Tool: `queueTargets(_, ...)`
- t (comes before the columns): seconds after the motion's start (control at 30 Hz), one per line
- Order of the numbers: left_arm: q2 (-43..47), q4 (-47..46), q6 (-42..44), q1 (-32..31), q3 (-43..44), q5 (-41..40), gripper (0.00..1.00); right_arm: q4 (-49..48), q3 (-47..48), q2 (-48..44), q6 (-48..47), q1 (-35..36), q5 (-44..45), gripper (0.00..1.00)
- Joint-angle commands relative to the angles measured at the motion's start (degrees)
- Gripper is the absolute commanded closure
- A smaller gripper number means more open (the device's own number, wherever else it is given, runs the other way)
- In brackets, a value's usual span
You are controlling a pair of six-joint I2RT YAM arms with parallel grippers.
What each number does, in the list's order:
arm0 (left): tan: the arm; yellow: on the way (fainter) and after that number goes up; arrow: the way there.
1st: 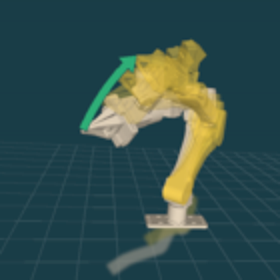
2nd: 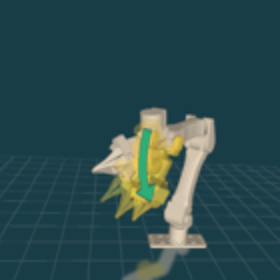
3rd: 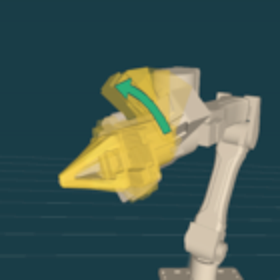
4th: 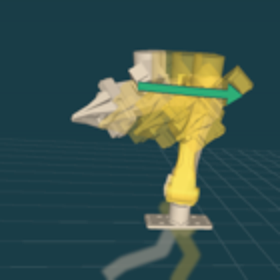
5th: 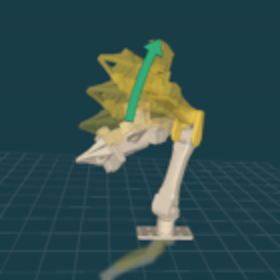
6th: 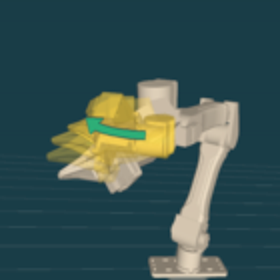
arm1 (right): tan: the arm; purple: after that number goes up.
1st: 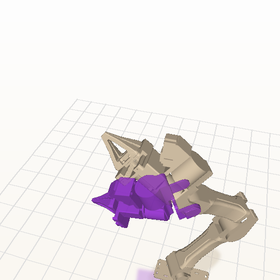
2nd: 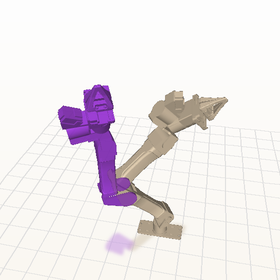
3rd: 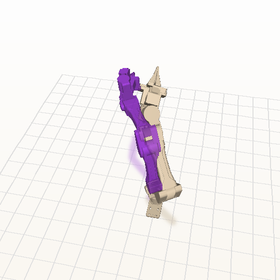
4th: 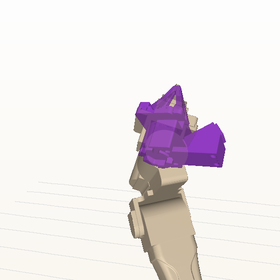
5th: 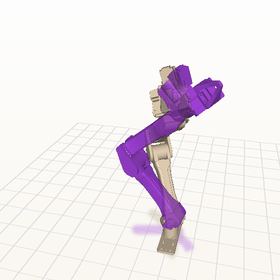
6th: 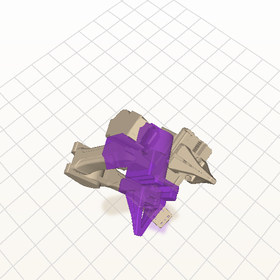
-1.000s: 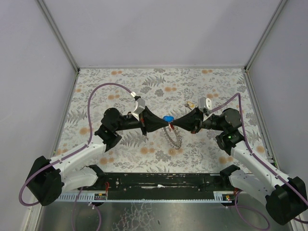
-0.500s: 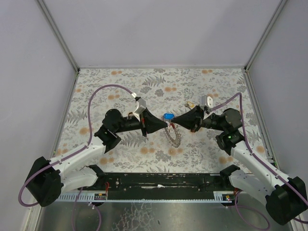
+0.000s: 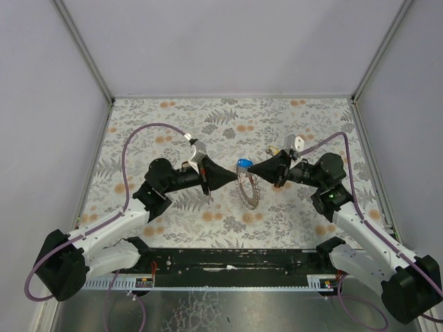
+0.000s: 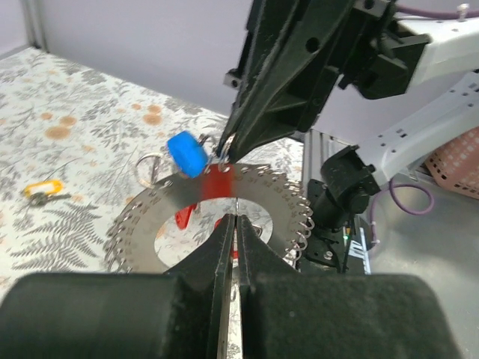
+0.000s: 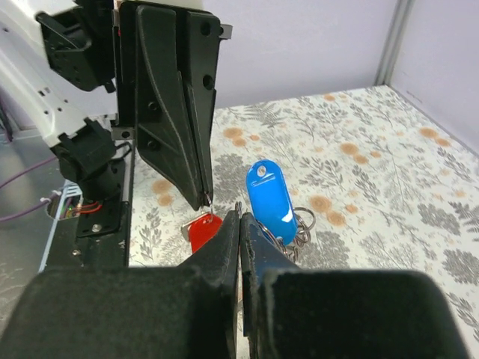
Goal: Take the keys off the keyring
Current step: Remove the key from the keyring, then place the key at the center of the board.
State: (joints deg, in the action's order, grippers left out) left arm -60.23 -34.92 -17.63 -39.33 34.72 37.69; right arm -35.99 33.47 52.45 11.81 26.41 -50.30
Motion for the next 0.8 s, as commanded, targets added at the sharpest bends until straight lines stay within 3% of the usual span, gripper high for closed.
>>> queueTargets(0.0, 0.2, 2.2, 0.8, 1.8, -1.5, -5.7, 1.00, 6.0, 4.7, -1.5, -6.6, -1.3, 3.7, 1.00)
queueTargets(0.1, -2.2, 3.4, 0.5, 2.9, -1.7, -8.0, 1.00, 11.8, 6.8, -1.6, -12.4, -2.1, 4.8, 1.00)
queueTargets(0.2, -6.6, -1.5, -2.7, 3.7, -2.1, -10.5, 1.00, 18.0, 9.6, -1.7, -19.0, -3.3, 7.3, 1.00)
queueTargets(0.4, -24.4, -10.2, -10.7, 3.8, 3.3, -14.3, 1.00, 27.3, 15.7, -1.7, -28.5, -6.5, 15.8, 1.00)
queueTargets(0.63, -49.1, -18.9, -22.2, 3.7, 19.4, -13.8, 1.00, 34.9, 19.8, -2.1, -32.2, -8.5, 18.2, 1.00)
queueTargets(0.77, -59.1, -17.0, -25.7, 2.7, 30.3, -16.0, 1.00, 38.3, 21.3, -2.4, -32.6, -9.4, 18.3, 1.00)
